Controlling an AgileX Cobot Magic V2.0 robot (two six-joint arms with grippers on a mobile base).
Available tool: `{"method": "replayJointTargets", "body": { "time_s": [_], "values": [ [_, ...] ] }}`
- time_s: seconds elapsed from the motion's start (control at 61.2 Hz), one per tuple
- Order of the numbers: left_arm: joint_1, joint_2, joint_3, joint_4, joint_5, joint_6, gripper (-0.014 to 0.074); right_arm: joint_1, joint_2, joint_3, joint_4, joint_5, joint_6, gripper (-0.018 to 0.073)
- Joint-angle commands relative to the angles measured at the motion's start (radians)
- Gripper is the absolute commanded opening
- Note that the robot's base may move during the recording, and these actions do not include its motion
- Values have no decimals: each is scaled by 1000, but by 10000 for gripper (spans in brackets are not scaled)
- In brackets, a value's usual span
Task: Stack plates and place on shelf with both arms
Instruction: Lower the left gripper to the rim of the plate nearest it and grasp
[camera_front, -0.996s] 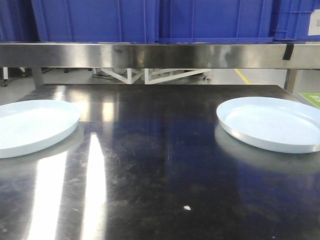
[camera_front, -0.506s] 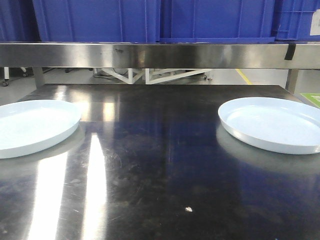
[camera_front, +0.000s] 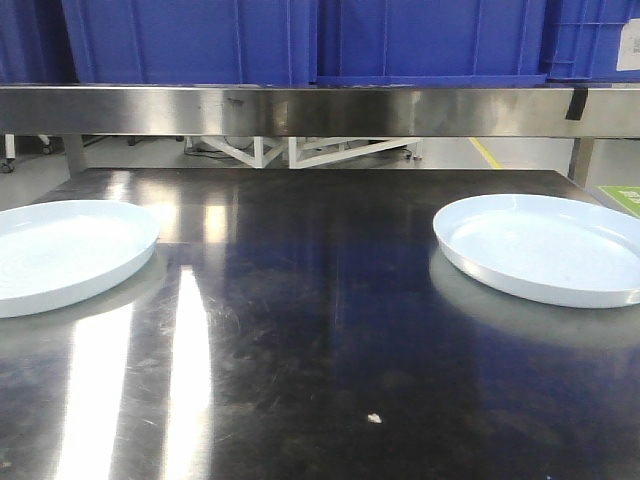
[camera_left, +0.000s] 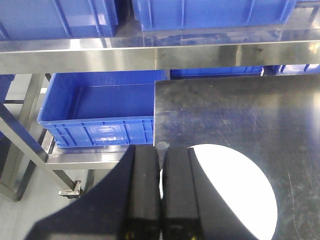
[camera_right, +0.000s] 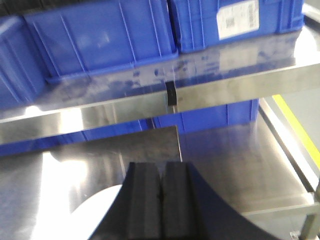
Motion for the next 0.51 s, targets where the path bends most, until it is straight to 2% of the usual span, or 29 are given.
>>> {"method": "replayJointTargets", "body": {
  "time_s": [0.0,0.131,0.408,0.49],
  "values": [
    [-6,-9,-35,-5,-60,0,97,2,78,-68,-13,-93,-17,55],
    [-6,-9,-35,-5,-56,0,97,2,145,-73,-13,-98,-17,55],
    [-6,-8,-35,-12,-56,0,100,2,192,-73,-11,-211,-16,55],
    [-6,-8,-35,-1,-52,8,139,2,198,-73,-11,-195,-16,60]
  ]
}}
